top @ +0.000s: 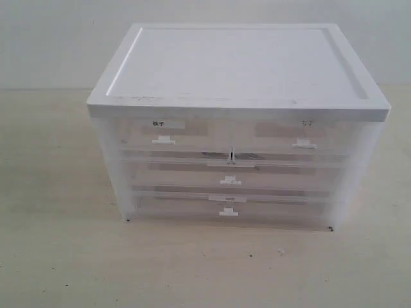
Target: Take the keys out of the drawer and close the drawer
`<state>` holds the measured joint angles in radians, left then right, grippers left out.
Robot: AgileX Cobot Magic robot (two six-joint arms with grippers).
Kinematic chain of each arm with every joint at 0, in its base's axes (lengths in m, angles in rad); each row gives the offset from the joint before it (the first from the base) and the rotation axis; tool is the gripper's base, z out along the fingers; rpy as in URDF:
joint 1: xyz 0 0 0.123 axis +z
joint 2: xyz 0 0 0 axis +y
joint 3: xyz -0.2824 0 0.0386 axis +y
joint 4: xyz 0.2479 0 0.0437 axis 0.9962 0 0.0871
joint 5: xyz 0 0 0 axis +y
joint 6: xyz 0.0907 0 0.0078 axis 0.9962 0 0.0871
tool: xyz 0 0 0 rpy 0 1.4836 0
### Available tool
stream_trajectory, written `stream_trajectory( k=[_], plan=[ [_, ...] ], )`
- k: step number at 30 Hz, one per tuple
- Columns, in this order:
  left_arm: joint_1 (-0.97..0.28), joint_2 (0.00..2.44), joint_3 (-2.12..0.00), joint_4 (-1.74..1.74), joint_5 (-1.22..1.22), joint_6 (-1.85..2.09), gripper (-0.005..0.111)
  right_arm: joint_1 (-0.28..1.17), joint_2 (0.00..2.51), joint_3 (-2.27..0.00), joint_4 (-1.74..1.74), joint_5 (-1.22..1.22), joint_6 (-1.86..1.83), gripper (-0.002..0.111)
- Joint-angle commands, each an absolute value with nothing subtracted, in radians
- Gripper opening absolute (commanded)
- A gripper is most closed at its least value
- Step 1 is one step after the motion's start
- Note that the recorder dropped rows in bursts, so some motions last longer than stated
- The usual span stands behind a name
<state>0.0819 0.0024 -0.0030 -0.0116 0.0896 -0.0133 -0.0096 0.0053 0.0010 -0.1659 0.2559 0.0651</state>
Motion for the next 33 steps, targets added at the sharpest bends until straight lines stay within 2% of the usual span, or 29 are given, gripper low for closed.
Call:
stream_trajectory(
  k=[1, 6, 9, 14, 19, 21, 28, 33],
  plan=[
    [0.087, 0.000, 0.000, -0.011, -0.088, -0.032, 0.005, -0.011, 0.000, 0.000, -0.184, 0.053, 0.053, 0.000],
    [0.087, 0.000, 0.000, -0.013, -0.237, -0.122, 0.005, -0.011, 0.000, 0.000, -0.170, -0.172, 0.080, 0.000],
    [0.087, 0.000, 0.000, -0.016, -0.259, -0.336, 0.005, -0.011, 0.000, 0.000, -0.162, -0.292, 0.111, 0.000],
    [0.087, 0.000, 0.000, 0.130, -0.129, -0.461, 0.005, -0.011, 0.000, 0.000, -0.162, -0.446, 0.252, 0.000],
    [0.087, 0.000, 0.000, 0.158, 0.128, -0.487, 0.005, -0.011, 0.000, 0.000, -0.164, -0.475, 0.411, 0.000],
    [0.087, 0.000, 0.000, 0.142, 0.145, -0.463, 0.005, -0.011, 0.000, 0.000, -0.179, -0.475, 0.422, 0.000],
    [0.063, 0.000, 0.000, 0.136, -0.038, -0.455, 0.005, -0.011, 0.000, 0.000, -0.277, -0.501, 0.518, 0.000],
    [-0.038, 0.014, 0.000, 0.271, -0.229, -0.563, 0.005, -0.011, 0.000, -0.006, -0.463, -0.581, 0.683, 0.000]
  ],
)
